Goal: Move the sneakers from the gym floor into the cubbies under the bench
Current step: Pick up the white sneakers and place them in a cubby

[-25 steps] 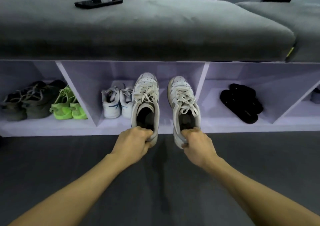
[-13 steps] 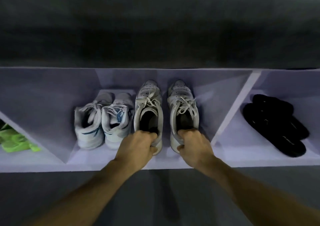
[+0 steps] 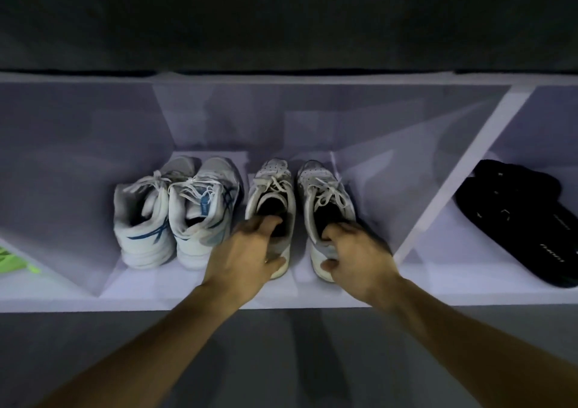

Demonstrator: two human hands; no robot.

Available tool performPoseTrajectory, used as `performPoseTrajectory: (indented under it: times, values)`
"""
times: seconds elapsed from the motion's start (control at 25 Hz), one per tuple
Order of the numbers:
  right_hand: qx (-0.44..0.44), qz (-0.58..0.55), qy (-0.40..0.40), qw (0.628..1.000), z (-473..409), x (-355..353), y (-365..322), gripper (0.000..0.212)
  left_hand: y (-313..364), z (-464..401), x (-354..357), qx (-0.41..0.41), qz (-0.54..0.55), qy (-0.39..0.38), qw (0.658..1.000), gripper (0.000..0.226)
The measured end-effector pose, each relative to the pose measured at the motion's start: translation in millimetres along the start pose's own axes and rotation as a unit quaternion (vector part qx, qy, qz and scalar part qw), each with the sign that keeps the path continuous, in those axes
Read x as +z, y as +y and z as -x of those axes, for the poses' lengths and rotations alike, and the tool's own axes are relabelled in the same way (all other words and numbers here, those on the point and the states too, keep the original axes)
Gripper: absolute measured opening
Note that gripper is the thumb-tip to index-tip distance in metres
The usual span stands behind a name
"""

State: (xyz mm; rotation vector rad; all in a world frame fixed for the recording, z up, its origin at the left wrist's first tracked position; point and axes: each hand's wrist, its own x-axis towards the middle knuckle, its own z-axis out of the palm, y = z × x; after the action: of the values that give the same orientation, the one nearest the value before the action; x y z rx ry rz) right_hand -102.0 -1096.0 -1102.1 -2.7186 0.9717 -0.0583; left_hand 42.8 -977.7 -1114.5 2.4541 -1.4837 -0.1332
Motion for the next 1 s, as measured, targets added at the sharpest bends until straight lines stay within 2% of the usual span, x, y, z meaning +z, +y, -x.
performPoseTrajectory:
  times: [0.16,0.28,0.68,0.88,1.0]
  values:
    - [-0.039,-0.032,0.138,0.989,24,-7,-11,0.081,6,21,-22,0.034,0.014,0.107,0.994,0.085]
    - [-0.065,-0.027,0.212,0.975,45,-23,-20,0.099,15,40,-49,0.035,0.019,0.125,0.991,0.09]
    - [-0.083,0.018,0.284,0.955,182,-119,-68,0.115,37,172,-171,0.065,-0.026,0.235,0.969,0.099]
    - [-0.1,0.044,0.349,0.931,225,-223,-91,0.117,67,203,-285,0.091,-0.066,0.289,0.951,0.103]
    - [-0.098,0.047,0.372,0.922,251,-324,-111,0.121,104,219,-387,0.1,-0.046,0.322,0.94,0.098]
